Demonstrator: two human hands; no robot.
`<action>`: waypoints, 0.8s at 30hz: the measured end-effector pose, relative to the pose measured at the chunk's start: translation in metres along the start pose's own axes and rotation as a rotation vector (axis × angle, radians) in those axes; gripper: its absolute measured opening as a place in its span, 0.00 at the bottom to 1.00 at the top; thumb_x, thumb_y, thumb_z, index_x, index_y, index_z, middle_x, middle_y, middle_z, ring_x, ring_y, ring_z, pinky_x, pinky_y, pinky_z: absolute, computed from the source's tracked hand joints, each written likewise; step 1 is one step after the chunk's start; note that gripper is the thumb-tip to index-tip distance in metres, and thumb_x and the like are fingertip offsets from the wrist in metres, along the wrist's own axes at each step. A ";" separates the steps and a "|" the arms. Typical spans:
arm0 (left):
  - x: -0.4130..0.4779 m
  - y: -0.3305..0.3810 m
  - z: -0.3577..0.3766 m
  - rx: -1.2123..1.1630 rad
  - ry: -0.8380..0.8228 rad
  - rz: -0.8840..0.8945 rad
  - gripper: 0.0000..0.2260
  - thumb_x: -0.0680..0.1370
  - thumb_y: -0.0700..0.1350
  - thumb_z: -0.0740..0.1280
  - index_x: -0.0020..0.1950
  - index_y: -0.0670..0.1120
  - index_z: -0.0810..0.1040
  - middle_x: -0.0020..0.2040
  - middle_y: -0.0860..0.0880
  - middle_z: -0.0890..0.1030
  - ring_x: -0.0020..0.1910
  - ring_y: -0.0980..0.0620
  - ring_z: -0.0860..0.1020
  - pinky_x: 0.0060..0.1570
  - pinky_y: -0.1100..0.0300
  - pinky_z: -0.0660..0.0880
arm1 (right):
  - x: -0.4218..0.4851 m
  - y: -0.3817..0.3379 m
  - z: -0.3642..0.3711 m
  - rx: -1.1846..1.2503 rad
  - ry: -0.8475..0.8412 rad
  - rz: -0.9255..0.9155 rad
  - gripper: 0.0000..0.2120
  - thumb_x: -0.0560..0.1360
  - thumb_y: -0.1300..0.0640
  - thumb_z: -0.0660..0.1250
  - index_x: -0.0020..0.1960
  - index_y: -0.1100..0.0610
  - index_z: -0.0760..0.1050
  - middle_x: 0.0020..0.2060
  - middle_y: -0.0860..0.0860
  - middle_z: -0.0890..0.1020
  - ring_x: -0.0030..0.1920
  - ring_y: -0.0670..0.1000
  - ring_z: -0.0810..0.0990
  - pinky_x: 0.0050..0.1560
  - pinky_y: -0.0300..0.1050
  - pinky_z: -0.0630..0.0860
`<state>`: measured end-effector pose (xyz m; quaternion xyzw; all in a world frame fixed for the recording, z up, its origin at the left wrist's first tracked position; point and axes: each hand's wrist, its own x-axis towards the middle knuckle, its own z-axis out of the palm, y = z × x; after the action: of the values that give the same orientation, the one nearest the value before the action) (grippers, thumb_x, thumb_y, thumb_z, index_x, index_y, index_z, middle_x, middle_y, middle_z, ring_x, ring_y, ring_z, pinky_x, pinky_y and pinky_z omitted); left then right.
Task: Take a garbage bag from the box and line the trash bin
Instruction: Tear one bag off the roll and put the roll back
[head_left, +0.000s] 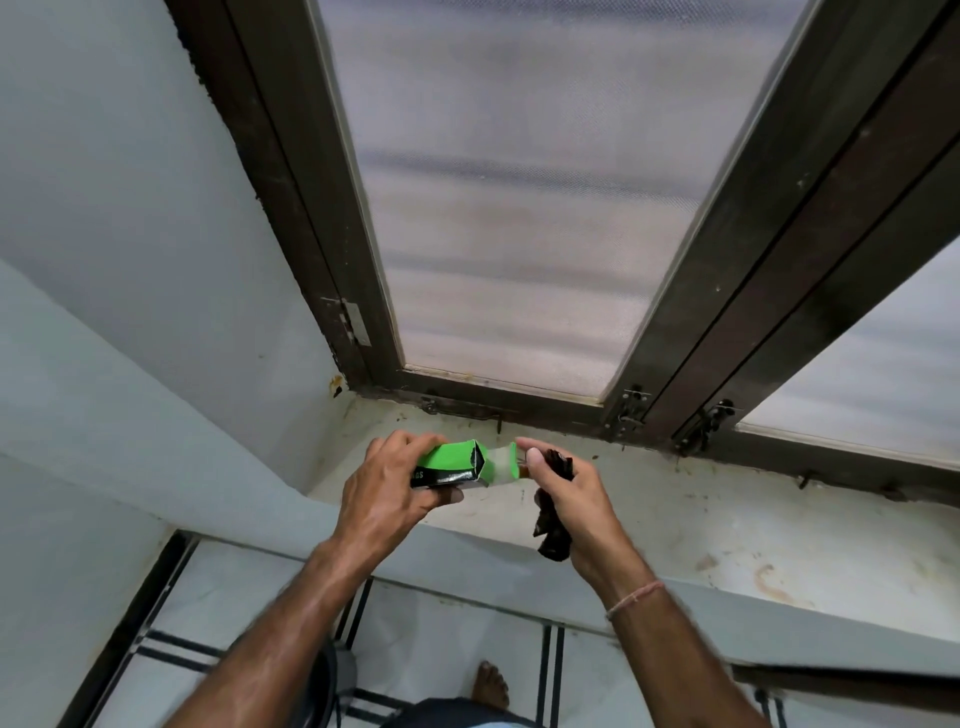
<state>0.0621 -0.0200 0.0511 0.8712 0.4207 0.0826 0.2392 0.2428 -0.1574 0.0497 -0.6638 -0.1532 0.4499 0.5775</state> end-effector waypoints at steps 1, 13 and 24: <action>0.000 0.001 0.000 0.005 -0.004 0.000 0.27 0.71 0.63 0.77 0.68 0.60 0.77 0.57 0.56 0.77 0.57 0.54 0.72 0.39 0.61 0.65 | -0.001 -0.001 0.001 0.004 -0.043 -0.032 0.12 0.83 0.55 0.68 0.65 0.51 0.83 0.45 0.54 0.85 0.33 0.44 0.72 0.30 0.35 0.74; 0.001 0.003 0.005 0.073 -0.024 0.066 0.27 0.72 0.62 0.76 0.69 0.59 0.76 0.57 0.56 0.76 0.57 0.55 0.71 0.43 0.60 0.69 | 0.000 0.002 0.011 -0.157 -0.155 -0.192 0.09 0.78 0.58 0.74 0.55 0.48 0.82 0.49 0.56 0.84 0.40 0.44 0.80 0.35 0.43 0.78; -0.003 0.008 0.016 0.152 0.012 0.073 0.27 0.72 0.63 0.76 0.68 0.60 0.76 0.57 0.54 0.77 0.58 0.51 0.73 0.46 0.53 0.78 | 0.003 0.019 0.018 -0.148 -0.061 -0.215 0.05 0.79 0.57 0.73 0.53 0.49 0.80 0.42 0.46 0.82 0.39 0.44 0.78 0.40 0.45 0.79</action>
<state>0.0711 -0.0319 0.0413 0.9010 0.3954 0.0643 0.1666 0.2248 -0.1492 0.0322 -0.6703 -0.2737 0.3932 0.5668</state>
